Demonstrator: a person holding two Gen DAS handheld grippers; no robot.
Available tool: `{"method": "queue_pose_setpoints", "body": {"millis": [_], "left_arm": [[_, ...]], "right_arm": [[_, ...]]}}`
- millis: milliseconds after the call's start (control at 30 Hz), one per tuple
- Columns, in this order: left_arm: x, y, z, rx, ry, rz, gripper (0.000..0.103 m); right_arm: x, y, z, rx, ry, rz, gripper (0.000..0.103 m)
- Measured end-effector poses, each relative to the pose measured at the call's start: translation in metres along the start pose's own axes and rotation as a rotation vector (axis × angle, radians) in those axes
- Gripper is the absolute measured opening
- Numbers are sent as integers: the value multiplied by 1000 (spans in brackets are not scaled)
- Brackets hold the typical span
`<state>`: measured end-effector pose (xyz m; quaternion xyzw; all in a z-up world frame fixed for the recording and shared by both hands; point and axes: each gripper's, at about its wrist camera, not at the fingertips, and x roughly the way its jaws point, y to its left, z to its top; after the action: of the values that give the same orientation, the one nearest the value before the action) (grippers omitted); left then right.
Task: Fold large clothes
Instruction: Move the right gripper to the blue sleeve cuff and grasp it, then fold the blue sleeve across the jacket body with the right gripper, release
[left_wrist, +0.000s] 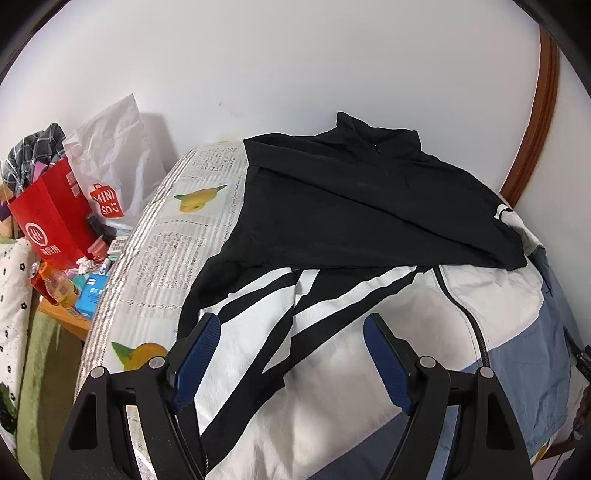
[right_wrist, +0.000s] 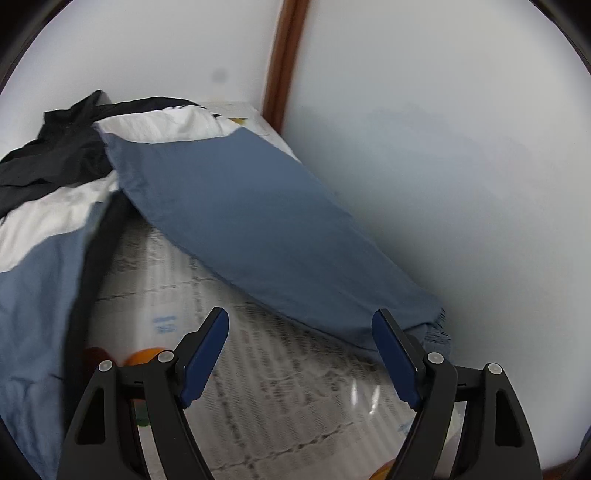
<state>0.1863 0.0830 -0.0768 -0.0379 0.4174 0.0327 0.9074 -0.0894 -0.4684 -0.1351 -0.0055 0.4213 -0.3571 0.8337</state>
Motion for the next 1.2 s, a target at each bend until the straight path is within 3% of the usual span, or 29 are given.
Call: {"method": "queue_pose_setpoints", "body": {"millis": [133,267,300,367,400,533,767,867,1200], "left_arm": [[-6,-1,-2,0,2,14,78],[-12,3,-7,-23,1,22,78],[-12,4,-8,-24,-1,25,78],[-10,6,-10,-25,7,38,78],[-10,8,-12,-28,9,37,78],[-5,18,-25,-40,25,24,78],[3,39,-36,-25,36,74,78],[2,46,-39,1,30,107,78],[10,76,-43,-92,52,56,78]], "right_arm": [[15,-1,5,-23,15,-10,78],[22,-3,10,-3,15,-8,66],[25,-4,10,7,13,-5,53],[29,-4,12,10,26,-16,12],[31,-2,15,3,33,-27,9],[10,-3,26,9,-25,-59,4],[-51,13,69,-6,-160,-66,3],[-70,32,93,-27,-213,-31,2],[-111,147,150,-159,-344,137,1]]}}
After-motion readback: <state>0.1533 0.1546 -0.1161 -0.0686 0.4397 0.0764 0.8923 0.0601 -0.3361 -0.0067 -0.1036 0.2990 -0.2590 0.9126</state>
